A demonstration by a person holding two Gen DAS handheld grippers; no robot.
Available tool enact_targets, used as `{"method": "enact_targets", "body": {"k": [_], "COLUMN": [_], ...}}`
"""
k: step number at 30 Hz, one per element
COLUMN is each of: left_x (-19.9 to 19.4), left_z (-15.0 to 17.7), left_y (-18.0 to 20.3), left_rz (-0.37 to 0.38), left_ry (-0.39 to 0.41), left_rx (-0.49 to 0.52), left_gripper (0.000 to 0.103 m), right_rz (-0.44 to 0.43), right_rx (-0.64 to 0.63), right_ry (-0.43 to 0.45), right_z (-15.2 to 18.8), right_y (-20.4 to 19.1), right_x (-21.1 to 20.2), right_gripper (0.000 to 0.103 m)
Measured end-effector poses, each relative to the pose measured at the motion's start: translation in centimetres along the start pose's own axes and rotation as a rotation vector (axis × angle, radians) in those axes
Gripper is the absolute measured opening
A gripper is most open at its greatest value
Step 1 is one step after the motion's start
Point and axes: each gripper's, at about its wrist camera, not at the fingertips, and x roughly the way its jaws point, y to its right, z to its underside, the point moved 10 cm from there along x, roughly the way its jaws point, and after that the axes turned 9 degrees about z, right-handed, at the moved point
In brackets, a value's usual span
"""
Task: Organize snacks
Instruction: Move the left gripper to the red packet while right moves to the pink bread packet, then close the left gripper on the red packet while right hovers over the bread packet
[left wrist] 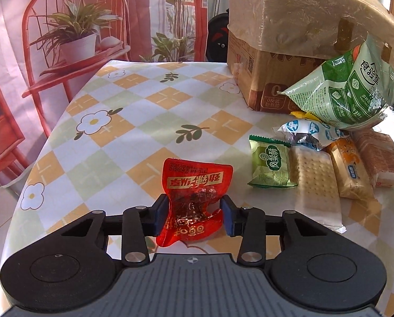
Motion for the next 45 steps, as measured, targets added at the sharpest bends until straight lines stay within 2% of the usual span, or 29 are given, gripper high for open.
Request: {"method": "enact_targets", "body": {"k": [3, 5, 10, 16, 18, 19, 20, 22, 25, 28, 32, 38, 42, 45], "left_x": [-0.2, -0.7, -1.6, -1.1, -1.4, -1.5, -1.7, -1.9, -1.1, 0.1, 0.2, 0.1, 0.5, 0.5], "left_z": [-0.1, -0.5, -1.8, -1.4, -1.4, -1.6, -1.7, -2.1, -2.3, -1.6, -0.6, -0.2, 0.6, 0.8], "left_y": [0.3, 0.4, 0.6, 1.1, 0.8, 0.7, 0.2, -1.0, -2.6, -3.9, -3.6, -2.7, -0.8, 0.1], "left_rz": [-0.007, -0.007, 0.024, 0.018, 0.021, 0.023, 0.022, 0.009, -0.001, -0.022, -0.038, -0.033, -0.053, -0.038], "left_ry": [0.009, 0.028, 0.069, 0.049, 0.052, 0.061, 0.074, 0.092, 0.084, 0.035, 0.017, 0.017, -0.009, -0.005], "left_rx": [0.003, -0.002, -0.046, -0.023, -0.025, -0.031, -0.038, -0.060, -0.107, -0.154, -0.110, -0.119, -0.024, -0.011], "left_gripper": [0.040, 0.021, 0.020, 0.019, 0.020, 0.024, 0.038, 0.050, 0.050, 0.050, 0.053, 0.054, 0.056, 0.056], "right_rz": [-0.003, -0.006, 0.001, -0.005, -0.006, -0.006, -0.005, -0.006, -0.009, -0.014, -0.012, -0.015, -0.015, -0.010], "right_rx": [0.001, -0.003, -0.032, -0.048, -0.046, -0.045, -0.045, -0.044, -0.042, -0.039, -0.035, -0.028, -0.029, -0.025], "right_ry": [-0.004, -0.006, -0.018, -0.020, -0.019, -0.020, -0.021, -0.024, -0.029, -0.031, -0.028, -0.035, -0.032, -0.033], "right_z": [0.1, 0.2, 0.6, 0.9, 0.9, 0.9, 0.9, 0.9, 1.0, 1.1, 1.0, 1.1, 1.1, 1.1], "right_y": [0.0, -0.1, -0.3, -0.6, -0.5, -0.5, -0.5, -0.5, -0.6, -0.7, -0.5, -0.5, -0.5, -0.2], "right_x": [0.1, 0.0, 0.3, 0.3, 0.3, 0.3, 0.3, 0.4, 0.5, 0.5, 0.5, 0.6, 0.5, 0.5], "right_gripper": [0.084, 0.084, 0.084, 0.084, 0.084, 0.084, 0.084, 0.084, 0.084, 0.084, 0.084, 0.084, 0.084, 0.084]}}
